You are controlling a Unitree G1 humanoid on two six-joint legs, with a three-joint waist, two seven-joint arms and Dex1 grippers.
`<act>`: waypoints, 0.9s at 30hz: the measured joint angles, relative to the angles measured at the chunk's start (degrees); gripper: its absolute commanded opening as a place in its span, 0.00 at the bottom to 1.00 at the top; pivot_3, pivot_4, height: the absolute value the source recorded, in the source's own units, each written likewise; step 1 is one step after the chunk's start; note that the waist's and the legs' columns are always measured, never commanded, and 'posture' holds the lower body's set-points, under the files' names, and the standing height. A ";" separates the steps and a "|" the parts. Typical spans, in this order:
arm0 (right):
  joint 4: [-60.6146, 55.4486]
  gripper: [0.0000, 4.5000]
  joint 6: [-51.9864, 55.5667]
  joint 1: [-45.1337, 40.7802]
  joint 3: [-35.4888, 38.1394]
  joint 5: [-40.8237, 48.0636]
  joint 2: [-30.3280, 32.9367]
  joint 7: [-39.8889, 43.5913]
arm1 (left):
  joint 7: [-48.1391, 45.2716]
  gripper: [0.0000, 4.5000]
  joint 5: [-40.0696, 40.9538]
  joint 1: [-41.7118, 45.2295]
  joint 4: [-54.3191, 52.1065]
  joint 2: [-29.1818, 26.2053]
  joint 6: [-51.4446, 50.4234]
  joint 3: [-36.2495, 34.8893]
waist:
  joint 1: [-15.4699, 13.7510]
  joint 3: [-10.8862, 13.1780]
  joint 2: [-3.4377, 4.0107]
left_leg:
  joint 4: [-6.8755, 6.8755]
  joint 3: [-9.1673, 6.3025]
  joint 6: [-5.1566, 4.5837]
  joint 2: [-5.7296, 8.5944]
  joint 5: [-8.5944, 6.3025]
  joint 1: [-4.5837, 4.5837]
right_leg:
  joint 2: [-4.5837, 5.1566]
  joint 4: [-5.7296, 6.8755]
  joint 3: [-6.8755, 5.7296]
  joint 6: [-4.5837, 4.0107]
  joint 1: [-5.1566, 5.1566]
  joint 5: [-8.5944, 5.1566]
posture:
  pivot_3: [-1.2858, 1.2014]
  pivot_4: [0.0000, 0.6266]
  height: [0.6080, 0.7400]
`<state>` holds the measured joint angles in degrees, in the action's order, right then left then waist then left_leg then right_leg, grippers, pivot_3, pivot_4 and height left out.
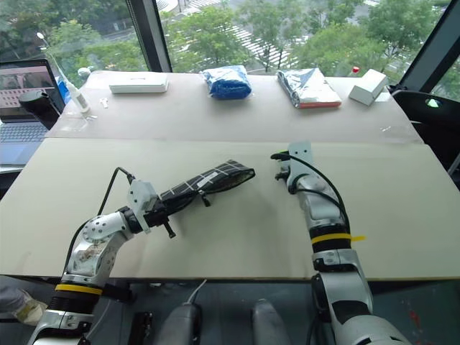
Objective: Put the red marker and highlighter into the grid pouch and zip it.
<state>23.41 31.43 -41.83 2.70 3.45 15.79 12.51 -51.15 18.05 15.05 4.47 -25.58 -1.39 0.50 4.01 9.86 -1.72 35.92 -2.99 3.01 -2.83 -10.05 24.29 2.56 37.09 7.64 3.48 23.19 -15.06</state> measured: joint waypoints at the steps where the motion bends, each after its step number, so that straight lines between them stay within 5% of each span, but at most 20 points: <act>1: -0.70 0.23 -1.35 -0.01 -0.19 0.16 0.64 2.02 | 0.00 0.00 0.00 0.03 0.04 0.05 0.00 0.00 | 0.01 0.01 0.01 | -0.01 0.01 0.00 0.00 0.00 0.00 | 0.00 0.00 0.00 0.00 0.01 0.00 | 0.52 0.24 1.00; 9: -13.37 0.23 -19.68 2.79 -6.05 0.64 17.15 28.26 | -0.17 0.00 0.00 0.52 0.67 0.28 0.08 -0.04 | -0.29 0.03 0.04 | 0.00 0.00 0.00 0.00 0.00 0.00 | 0.01 -0.09 -0.03 0.03 -0.06 -0.02 | 0.52 0.24 1.00; 15: -18.97 0.23 -21.46 8.82 -8.51 5.89 24.80 45.81 | -0.21 0.00 0.00 0.73 1.19 0.51 0.10 -0.13 | -0.13 0.03 0.04 | 0.01 0.00 0.00 -0.01 0.00 -0.01 | 0.00 -0.06 -0.02 0.03 -0.05 -0.02 | 0.52 0.24 1.00; 27: -20.57 0.23 -22.74 8.74 -11.66 3.89 23.18 47.37 | -0.84 0.00 0.01 0.78 1.29 0.56 0.10 -0.12 | -0.29 0.03 0.04 | 0.03 0.00 0.00 -0.01 0.00 -0.01 | 0.00 -0.06 -0.03 0.03 -0.05 -0.02 | 0.52 0.24 1.00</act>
<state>2.84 8.70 -33.10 -8.96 7.34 38.96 59.88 -51.99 18.05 15.84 5.76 -25.02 -1.30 0.38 3.72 9.89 -1.68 35.94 -2.99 3.01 -2.83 -10.05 24.28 2.57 37.03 7.62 3.50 23.14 -15.08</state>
